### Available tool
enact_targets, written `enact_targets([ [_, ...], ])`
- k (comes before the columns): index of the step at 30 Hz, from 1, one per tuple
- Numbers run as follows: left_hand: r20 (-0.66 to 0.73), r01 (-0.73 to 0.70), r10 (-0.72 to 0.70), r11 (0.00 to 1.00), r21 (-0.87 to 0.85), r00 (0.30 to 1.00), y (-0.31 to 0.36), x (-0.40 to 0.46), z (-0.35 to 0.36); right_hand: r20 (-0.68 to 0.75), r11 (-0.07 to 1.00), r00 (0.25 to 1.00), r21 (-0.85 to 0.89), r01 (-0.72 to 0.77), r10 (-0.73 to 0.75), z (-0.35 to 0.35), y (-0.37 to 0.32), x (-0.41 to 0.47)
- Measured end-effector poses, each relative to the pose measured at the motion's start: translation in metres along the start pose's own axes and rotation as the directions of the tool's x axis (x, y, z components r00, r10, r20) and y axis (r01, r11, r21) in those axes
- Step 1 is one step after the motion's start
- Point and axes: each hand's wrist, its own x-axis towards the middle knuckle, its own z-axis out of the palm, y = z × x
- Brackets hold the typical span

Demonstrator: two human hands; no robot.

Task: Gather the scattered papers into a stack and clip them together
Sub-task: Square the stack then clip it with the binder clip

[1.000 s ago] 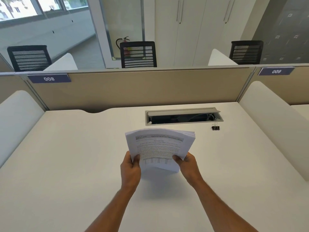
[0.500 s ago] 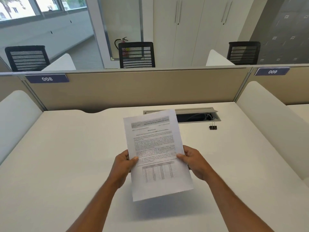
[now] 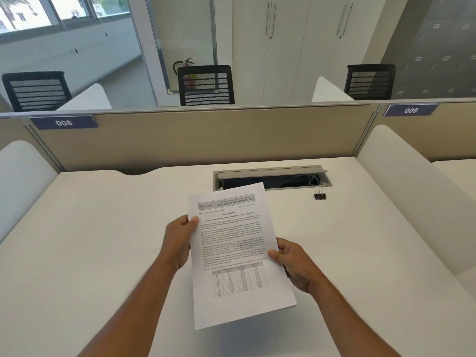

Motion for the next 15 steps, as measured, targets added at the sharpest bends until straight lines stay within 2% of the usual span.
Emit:
enact_targets([
  [7, -0.077, 0.029, -0.031, 0.999, -0.025, 0.997, 0.000, 0.014, 0.025, -0.028, 0.999, 0.999, -0.043, -0.022, 0.020, -0.013, -0.008, 0.001],
  [15, -0.109, 0.039, -0.038, 0.999, 0.011, 0.993, -0.014, 0.029, 0.053, -0.078, 0.972, 0.991, -0.203, -0.120, 0.106, -0.039, -0.011, 0.019],
])
